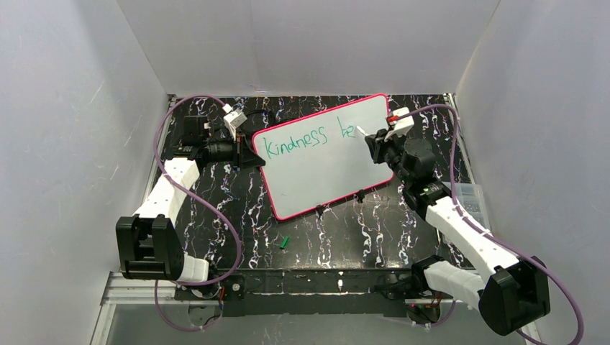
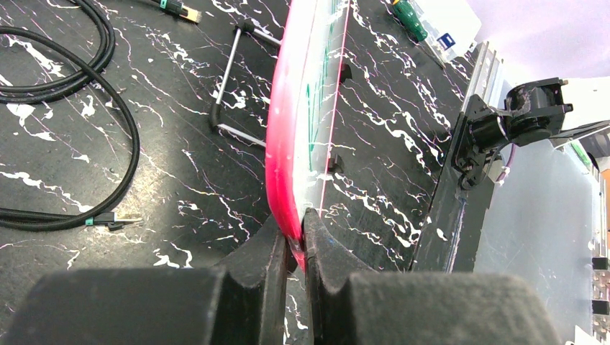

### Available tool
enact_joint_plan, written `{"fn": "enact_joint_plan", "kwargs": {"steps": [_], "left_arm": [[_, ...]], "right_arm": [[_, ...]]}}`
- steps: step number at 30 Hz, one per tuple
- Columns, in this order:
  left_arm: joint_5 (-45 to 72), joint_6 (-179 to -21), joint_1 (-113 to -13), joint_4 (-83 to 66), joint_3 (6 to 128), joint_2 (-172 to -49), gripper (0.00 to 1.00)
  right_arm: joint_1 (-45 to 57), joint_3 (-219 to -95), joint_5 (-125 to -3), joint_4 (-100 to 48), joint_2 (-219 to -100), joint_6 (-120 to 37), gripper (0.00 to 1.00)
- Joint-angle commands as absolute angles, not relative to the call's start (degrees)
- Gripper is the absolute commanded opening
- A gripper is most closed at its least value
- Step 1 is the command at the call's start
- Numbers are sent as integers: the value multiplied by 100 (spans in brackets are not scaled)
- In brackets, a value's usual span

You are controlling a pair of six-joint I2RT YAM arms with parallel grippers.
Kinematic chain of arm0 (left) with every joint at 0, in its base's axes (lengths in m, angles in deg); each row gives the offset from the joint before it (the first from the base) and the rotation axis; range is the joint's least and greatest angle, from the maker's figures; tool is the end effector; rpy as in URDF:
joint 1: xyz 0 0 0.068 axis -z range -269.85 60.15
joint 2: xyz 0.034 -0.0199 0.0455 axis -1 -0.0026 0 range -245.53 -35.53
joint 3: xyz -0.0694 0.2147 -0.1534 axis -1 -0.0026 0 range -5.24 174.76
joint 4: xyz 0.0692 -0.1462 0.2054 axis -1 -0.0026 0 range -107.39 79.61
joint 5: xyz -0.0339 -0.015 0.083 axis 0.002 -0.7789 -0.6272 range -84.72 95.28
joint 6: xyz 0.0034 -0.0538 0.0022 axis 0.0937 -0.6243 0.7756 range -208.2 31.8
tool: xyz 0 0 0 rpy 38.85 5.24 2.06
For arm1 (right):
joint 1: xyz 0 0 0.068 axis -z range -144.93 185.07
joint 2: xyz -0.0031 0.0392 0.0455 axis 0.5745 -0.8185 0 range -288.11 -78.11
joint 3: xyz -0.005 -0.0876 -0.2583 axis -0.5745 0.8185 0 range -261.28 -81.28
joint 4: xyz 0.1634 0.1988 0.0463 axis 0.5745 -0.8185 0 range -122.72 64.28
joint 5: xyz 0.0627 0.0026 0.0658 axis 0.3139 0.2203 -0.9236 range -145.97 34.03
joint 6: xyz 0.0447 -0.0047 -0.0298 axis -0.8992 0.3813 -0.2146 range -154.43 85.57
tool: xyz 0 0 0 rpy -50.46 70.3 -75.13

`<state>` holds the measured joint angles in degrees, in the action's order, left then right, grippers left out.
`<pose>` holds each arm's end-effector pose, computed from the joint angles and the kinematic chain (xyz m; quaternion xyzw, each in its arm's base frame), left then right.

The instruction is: Write a sentence on the whiteboard

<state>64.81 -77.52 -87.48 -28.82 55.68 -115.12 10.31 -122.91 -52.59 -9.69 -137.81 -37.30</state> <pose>0.2954 -0.0430 0.2960 0.3080 0.7470 -0.4153 0.4179 0.2260 0.1018 0.3185 -0.1164 0.7101 0.1451 0.6791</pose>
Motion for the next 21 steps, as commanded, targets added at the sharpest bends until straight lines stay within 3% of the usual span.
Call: {"fn": "enact_joint_plan", "kwargs": {"steps": [1,21], "left_arm": [[6171,-7378,-8738,-2928,5700,-11307,0],[6171,-7357,-8733,-2946,5708,-11314,0]], "right_arm": [[1055,-12435,-5135,-637,-13852,-3759,1],[1055,-12471,-5245,-508,-14025,-3689,1]]}}
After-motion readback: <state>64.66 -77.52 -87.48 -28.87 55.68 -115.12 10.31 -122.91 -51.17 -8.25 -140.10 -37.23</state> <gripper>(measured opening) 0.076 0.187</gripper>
